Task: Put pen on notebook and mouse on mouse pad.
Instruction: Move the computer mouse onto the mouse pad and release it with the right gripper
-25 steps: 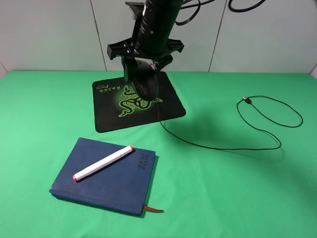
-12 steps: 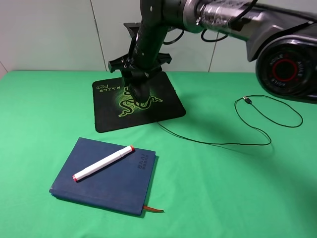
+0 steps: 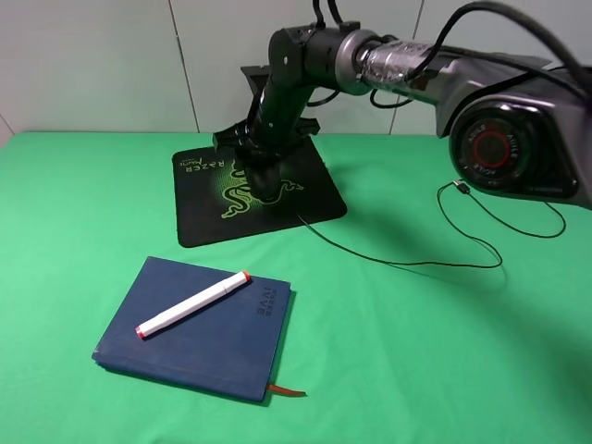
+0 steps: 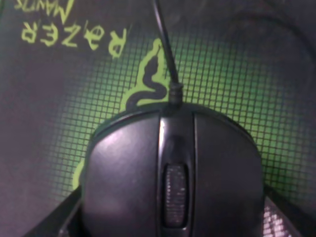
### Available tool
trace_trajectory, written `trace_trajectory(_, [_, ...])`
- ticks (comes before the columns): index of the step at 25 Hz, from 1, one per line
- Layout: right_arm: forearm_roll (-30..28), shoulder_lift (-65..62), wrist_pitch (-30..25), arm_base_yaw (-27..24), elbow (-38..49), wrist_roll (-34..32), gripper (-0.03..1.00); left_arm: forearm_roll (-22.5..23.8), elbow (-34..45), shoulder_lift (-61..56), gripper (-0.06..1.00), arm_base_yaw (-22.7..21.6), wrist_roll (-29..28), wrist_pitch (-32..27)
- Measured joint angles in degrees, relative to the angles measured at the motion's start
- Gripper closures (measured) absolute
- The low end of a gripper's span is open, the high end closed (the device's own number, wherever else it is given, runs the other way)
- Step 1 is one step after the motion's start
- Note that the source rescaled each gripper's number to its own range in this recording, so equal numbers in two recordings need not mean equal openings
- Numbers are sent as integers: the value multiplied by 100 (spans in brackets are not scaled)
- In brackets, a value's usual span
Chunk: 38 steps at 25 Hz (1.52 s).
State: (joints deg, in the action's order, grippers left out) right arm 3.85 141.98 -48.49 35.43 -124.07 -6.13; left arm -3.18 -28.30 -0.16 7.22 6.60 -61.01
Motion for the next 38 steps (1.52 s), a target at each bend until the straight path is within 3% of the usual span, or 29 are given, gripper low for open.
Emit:
trace_trajectory(15, [264,180,31,0,0,143,96,0,0,0,-5,0,0,0])
trace_trajectory(16, [271,188,31,0,0,143,87,0,0,0,-5,0,0,0])
trace_trajectory(17, [270,200,31,0,0,157,55,0,0,0,-5,0,0,0])
trace_trajectory(18, [270,200,31,0,0,203,30,0,0,0,-5,0,0,0])
trace_trajectory(19, [278,207,26,0,0,246,16,0,0,0,-5,0,0,0])
trace_trajectory(21, [368,207,26,0,0,280,4,0,0,0,-5,0,0,0])
trace_trajectory(24, [432,207,26,0,0,298,-3,0,0,0,-5,0,0,0])
trace_trajectory(38, [382,-78,-338,0,0,321,-3,0,0,0,-5,0,0,0])
